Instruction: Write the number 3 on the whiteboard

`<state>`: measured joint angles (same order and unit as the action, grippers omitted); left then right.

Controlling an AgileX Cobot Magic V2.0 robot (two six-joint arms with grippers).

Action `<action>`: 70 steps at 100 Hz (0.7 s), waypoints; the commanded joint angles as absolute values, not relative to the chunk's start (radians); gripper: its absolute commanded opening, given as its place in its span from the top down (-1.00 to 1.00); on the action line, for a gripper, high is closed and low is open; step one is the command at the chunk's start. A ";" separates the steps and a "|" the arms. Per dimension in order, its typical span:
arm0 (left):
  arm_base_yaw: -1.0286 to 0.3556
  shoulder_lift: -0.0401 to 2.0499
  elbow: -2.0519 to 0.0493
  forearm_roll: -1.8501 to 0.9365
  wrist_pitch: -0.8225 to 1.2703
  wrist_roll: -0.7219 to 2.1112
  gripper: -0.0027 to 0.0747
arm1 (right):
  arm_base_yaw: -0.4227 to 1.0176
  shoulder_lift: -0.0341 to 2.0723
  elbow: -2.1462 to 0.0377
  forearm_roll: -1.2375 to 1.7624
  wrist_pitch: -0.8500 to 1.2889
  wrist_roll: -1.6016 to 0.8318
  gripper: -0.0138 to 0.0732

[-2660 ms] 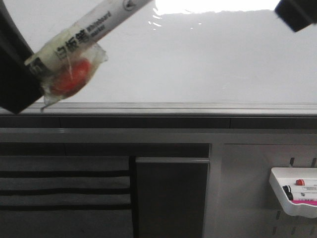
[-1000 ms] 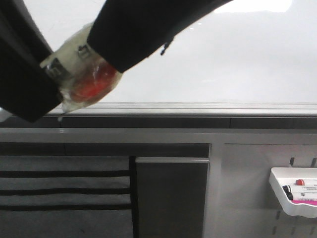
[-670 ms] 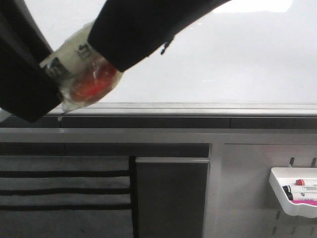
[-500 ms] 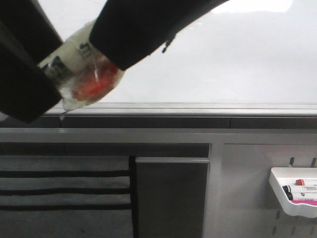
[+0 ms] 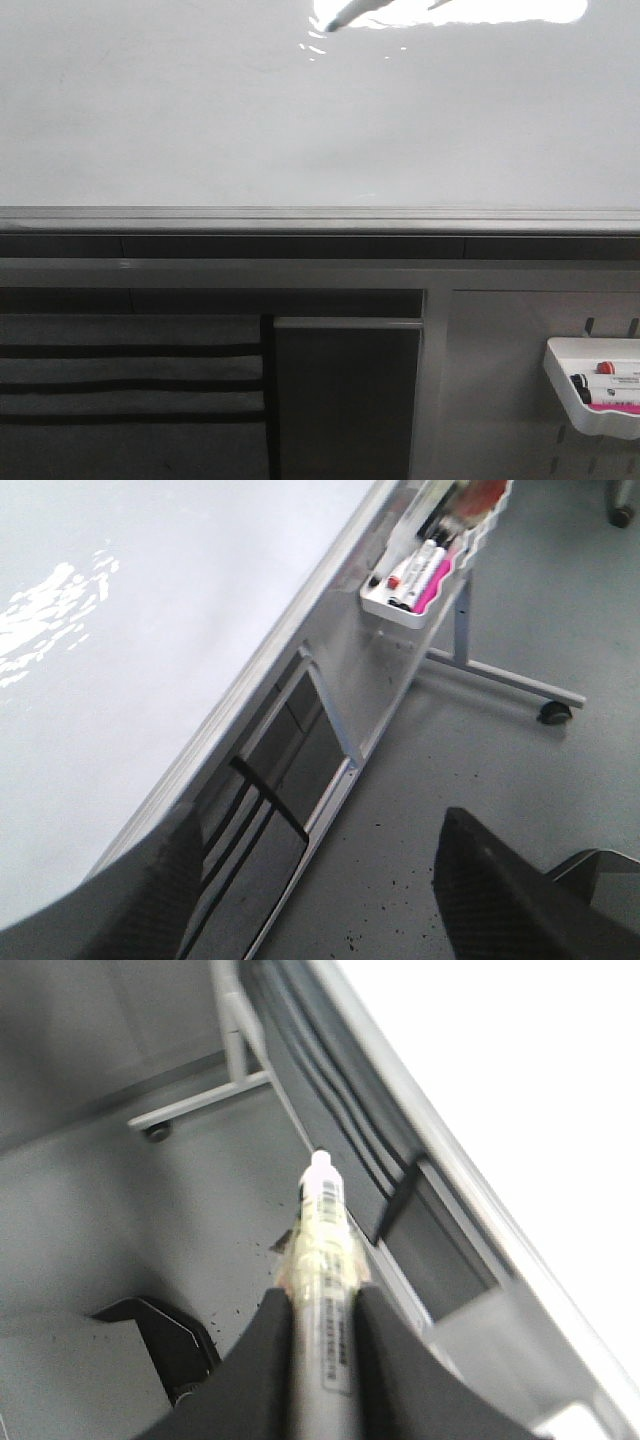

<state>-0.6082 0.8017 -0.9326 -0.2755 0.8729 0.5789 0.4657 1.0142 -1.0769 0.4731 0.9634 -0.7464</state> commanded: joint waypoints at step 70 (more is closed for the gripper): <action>-0.469 0.758 -0.808 -0.370 0.724 0.506 -0.26 | 0.282 1.042 -1.050 0.623 0.866 -0.598 0.69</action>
<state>-0.4722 0.7612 -0.7818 -0.3402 0.7905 0.5170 0.2898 0.9969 -0.9520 0.5812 0.8624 -0.5971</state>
